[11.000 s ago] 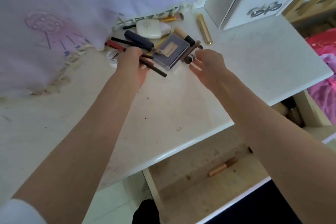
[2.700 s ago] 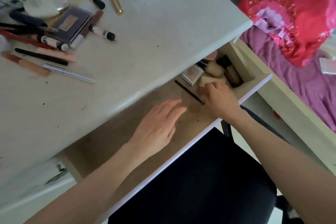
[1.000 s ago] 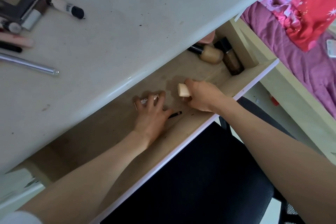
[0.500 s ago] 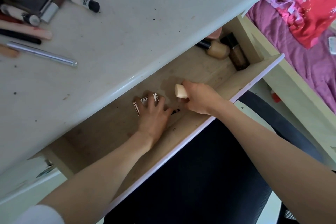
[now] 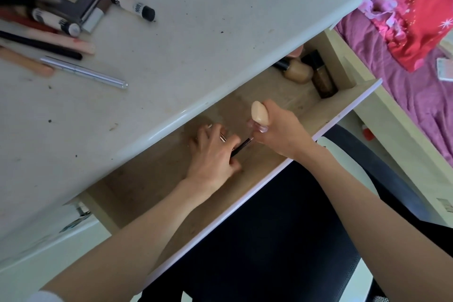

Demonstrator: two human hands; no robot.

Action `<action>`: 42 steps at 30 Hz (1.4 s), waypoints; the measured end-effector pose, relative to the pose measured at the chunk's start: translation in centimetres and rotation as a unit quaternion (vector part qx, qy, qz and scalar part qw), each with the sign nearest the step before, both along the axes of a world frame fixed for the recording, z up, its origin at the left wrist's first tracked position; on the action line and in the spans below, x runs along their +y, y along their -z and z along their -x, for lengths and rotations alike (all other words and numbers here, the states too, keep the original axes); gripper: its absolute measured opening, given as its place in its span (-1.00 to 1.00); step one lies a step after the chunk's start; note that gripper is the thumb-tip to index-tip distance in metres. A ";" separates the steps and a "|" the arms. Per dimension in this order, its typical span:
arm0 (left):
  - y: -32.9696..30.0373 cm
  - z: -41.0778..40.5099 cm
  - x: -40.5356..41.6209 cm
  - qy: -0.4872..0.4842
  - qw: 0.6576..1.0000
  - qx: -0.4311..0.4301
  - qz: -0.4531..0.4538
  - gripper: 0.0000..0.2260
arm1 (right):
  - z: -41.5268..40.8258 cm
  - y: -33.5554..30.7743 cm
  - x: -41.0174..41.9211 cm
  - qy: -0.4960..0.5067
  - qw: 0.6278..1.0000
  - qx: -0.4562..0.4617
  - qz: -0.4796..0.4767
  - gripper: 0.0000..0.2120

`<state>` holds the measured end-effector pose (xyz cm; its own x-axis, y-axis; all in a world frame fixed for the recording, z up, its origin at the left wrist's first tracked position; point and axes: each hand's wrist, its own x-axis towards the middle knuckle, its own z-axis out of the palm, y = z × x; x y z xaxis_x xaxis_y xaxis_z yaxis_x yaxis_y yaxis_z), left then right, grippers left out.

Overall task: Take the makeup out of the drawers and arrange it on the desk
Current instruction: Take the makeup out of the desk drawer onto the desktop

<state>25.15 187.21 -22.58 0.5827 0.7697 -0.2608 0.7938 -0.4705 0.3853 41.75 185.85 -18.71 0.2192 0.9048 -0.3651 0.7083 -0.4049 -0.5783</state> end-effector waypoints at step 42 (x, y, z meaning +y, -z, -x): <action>-9.7 18.1 26.5 -0.120 0.970 -0.022 -0.213 -0.58 | 19.6 -11.7 25.4 0.349 0.785 0.511 -0.034 -0.85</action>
